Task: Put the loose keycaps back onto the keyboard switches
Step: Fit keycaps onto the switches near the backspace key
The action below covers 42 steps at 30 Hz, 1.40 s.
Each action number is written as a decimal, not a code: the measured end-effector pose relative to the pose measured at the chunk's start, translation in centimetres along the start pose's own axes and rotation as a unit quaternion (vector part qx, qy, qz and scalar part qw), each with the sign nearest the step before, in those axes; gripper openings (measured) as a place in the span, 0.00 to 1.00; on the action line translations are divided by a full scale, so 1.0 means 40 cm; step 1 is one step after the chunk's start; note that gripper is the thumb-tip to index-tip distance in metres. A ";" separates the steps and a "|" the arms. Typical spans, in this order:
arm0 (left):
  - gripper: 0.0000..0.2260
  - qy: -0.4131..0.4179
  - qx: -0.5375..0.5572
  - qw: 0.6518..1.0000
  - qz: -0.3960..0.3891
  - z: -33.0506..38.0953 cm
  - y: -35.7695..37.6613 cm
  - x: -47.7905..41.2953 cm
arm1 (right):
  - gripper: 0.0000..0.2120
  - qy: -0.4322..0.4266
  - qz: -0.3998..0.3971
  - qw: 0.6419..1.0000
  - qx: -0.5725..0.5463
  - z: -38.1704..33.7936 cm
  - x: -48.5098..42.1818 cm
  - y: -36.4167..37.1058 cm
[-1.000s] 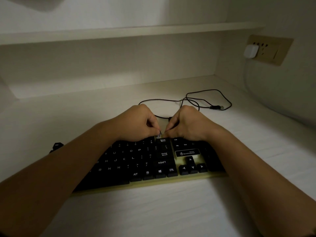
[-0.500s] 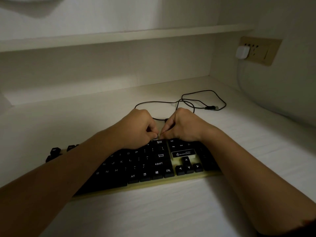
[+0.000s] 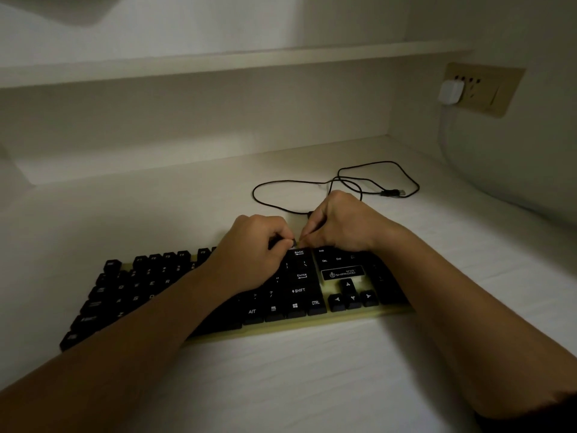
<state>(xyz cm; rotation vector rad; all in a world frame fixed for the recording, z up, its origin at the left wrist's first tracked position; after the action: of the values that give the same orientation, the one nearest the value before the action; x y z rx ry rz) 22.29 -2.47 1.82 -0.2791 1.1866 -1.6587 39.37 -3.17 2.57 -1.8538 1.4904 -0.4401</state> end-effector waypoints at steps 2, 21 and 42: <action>0.05 0.004 -0.011 1.000 0.002 0.003 -0.001 0.002 | 0.01 0.000 0.001 1.000 0.001 -0.001 0.000 0.001; 0.07 0.042 -0.047 0.998 0.004 0.020 0.000 0.022 | 0.02 0.006 0.001 1.000 0.016 -0.007 0.001 0.000; 0.17 0.040 -0.048 0.998 0.031 0.025 -0.005 0.037 | 0.02 0.009 -0.006 1.000 -0.010 0.008 0.001 -0.004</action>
<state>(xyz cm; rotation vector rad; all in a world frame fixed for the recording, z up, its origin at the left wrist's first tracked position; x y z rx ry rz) 22.20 -4.26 1.97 -0.2347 1.3239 -1.5741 39.71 -3.11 2.45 -1.8788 1.5011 -0.4501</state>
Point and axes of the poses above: each hand's wrist, its own x-axis away from the middle knuckle, its own y-axis out of the palm, z = x × y, the point moved 3 cm from there along -x, towards the middle knuckle, and after that the axes turned 10 degrees about -y, right-handed, at the moved point
